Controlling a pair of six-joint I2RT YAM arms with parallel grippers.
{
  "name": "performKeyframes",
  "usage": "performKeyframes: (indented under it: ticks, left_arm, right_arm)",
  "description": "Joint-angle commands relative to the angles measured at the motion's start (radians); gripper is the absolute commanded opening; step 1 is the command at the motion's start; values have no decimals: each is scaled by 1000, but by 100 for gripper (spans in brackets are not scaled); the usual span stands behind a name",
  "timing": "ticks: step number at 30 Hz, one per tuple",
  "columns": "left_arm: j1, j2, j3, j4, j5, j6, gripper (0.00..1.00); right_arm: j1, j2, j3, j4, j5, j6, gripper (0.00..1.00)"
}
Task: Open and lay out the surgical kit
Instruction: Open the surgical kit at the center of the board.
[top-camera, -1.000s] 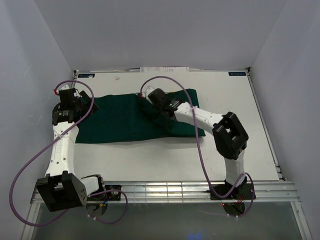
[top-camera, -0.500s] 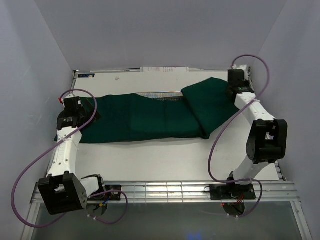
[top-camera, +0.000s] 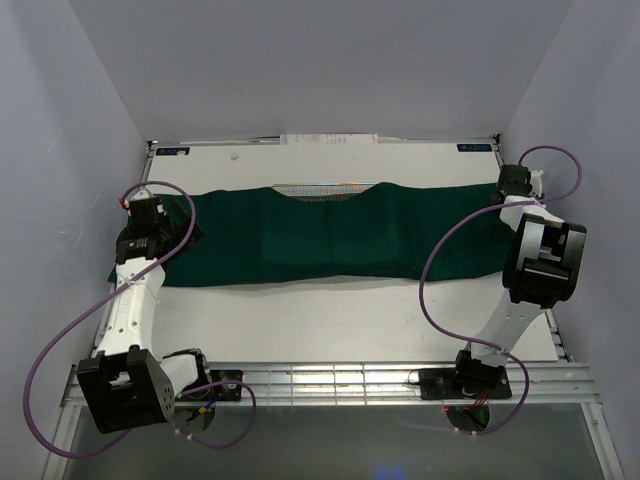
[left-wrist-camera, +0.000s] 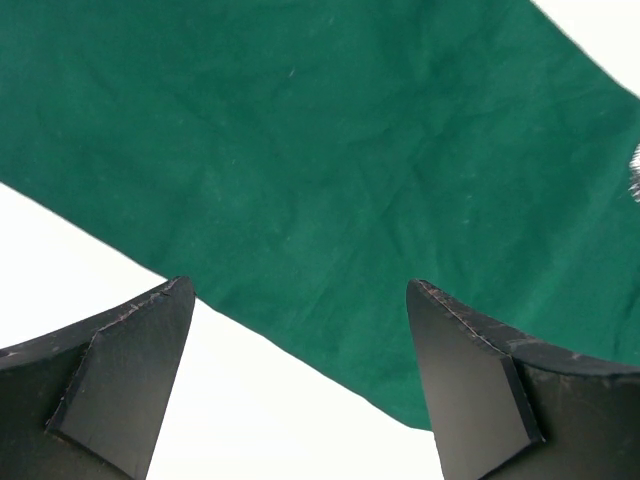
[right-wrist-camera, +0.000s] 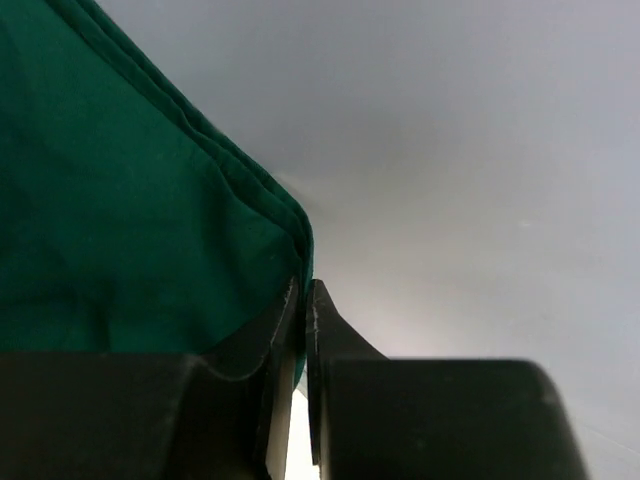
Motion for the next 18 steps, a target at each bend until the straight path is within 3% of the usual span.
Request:
performKeyframes:
  ticks: [1, 3, 4, 6, 7, 10, 13, 18]
  left_arm:
    - [-4, -18, -24, 18, 5, -5, 98]
    - [-3, -8, -30, 24, 0, -5, 98]
    - [-4, -3, -32, 25, -1, -5, 98]
    - [-4, 8, -29, 28, -9, -5, 98]
    - [-4, 9, -27, 30, -14, -5, 98]
    - [-4, 26, -11, 30, -24, -4, 98]
    - [-4, 52, 22, 28, -26, -4, 98]
    - [-4, 95, 86, 24, -64, -4, 98]
  right_arm:
    - [-4, 6, 14, 54, 86, -2, 11]
    - [-3, 5, 7, 54, 138, 6, 23]
    - [-4, -5, 7, 52, 149, 13, 38]
    - [-4, -18, 17, 15, 172, 57, 55]
    - [-3, -34, 28, -5, 179, 81, 73]
    - [3, -60, 94, -148, 183, 228, 83]
    - [30, -99, 145, -293, 99, 372, 85]
    - [59, -207, 60, -266, -309, 489, 85]
